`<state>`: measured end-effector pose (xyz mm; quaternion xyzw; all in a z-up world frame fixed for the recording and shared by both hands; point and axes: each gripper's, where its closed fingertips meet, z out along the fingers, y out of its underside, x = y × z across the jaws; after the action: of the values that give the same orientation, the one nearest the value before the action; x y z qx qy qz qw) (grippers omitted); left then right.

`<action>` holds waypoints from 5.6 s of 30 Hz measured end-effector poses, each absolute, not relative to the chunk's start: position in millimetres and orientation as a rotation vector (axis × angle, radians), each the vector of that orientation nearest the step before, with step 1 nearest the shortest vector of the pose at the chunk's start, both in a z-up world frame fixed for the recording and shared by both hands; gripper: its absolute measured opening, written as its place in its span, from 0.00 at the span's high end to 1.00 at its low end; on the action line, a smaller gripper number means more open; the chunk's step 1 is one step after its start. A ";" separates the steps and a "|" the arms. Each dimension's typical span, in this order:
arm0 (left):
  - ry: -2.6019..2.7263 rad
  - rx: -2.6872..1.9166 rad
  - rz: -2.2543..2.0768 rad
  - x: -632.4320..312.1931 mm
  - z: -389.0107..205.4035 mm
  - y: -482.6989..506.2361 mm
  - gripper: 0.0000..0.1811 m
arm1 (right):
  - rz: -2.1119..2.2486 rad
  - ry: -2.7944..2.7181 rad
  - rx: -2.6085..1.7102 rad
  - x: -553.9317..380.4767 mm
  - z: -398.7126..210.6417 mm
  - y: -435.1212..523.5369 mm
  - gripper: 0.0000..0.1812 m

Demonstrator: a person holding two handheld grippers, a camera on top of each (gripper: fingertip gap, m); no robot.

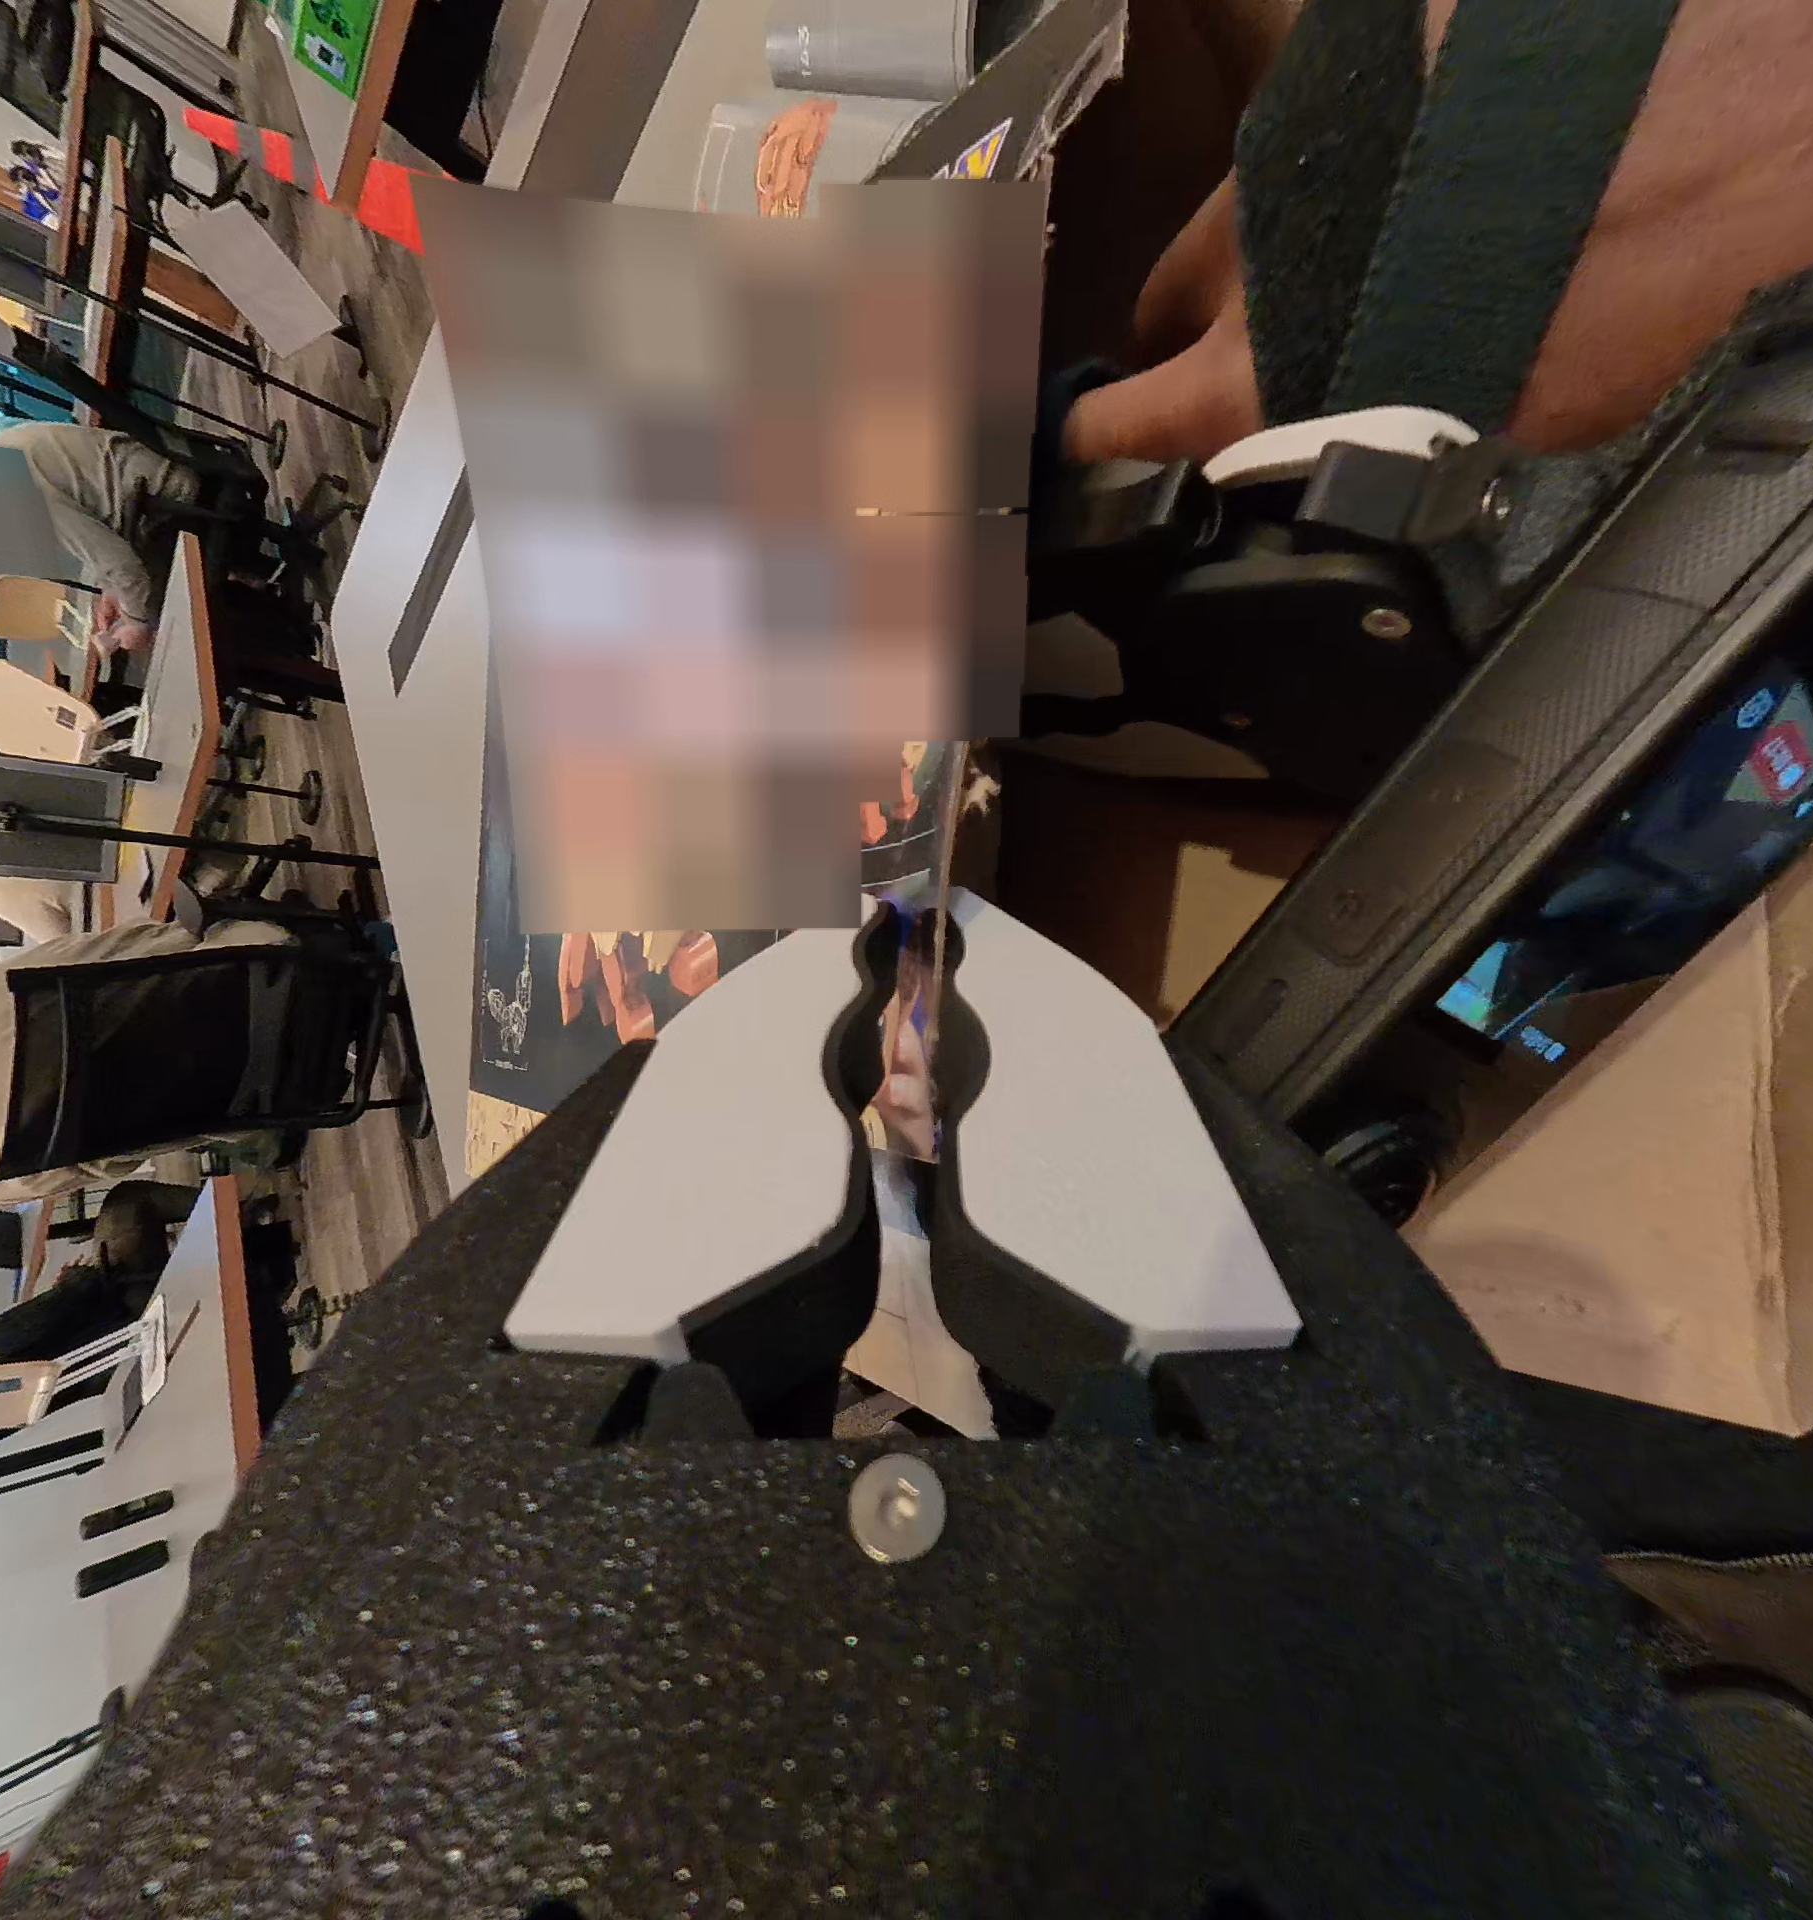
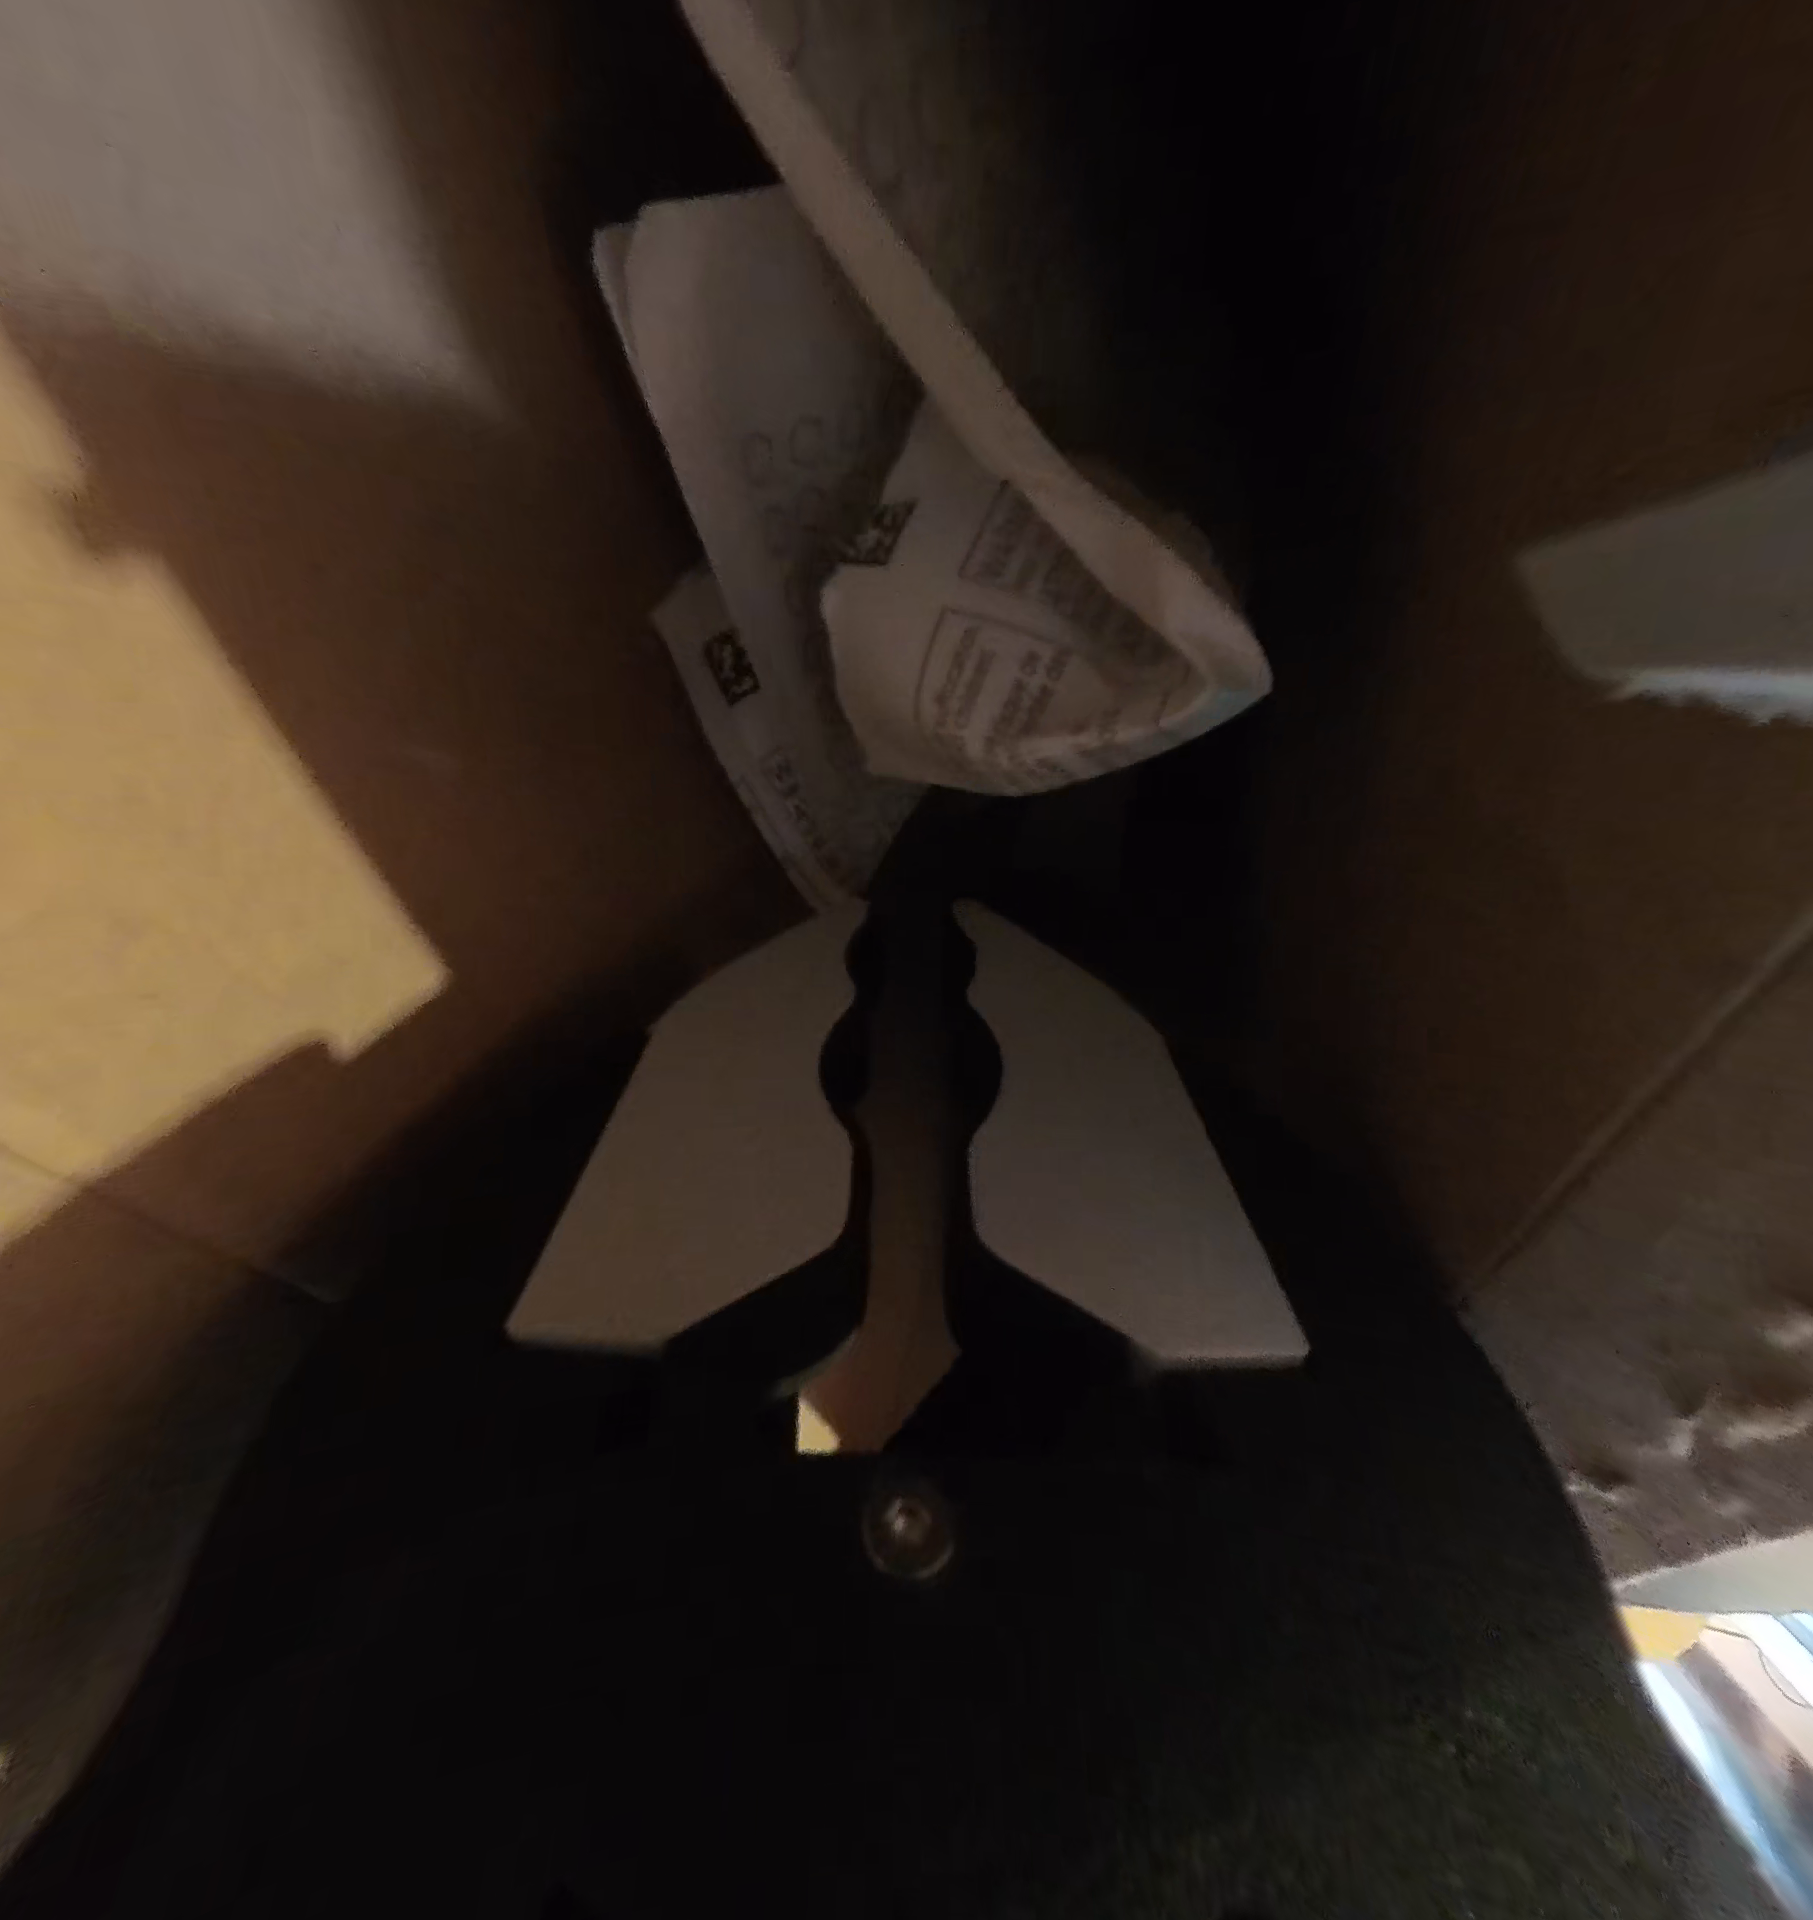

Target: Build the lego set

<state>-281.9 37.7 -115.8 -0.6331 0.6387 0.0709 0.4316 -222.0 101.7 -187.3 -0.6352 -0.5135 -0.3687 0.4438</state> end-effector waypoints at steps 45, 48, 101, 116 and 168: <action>1.614 -1.598 0.123 -288.5 -121.7 31.9 0.97 | -0.821 -1.426 -1.558 -239.2 -191.7 82.0 0.96; 1.618 -1.601 0.121 -288.4 -120.5 32.2 0.97 | -0.815 -1.432 -1.568 -239.3 -192.6 82.2 0.95; 1.581 -1.637 0.164 -286.2 -118.6 57.6 0.98 | -0.901 -1.392 -1.390 -204.0 -166.0 -12.7 1.00; 1.466 -1.716 0.337 -279.8 -134.5 103.7 0.98 | -0.819 -1.418 -1.304 -203.3 -172.2 -49.5 1.00; 1.397 -1.717 -0.460 -226.4 -112.1 83.7 0.68 | -0.450 -1.132 -1.838 -117.9 -199.1 -35.7 0.94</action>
<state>-226.4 83.7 -112.1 -0.6871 0.5589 -0.1839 0.4263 -117.9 -35.7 -199.1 -0.7438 -0.4582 -0.1822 0.4512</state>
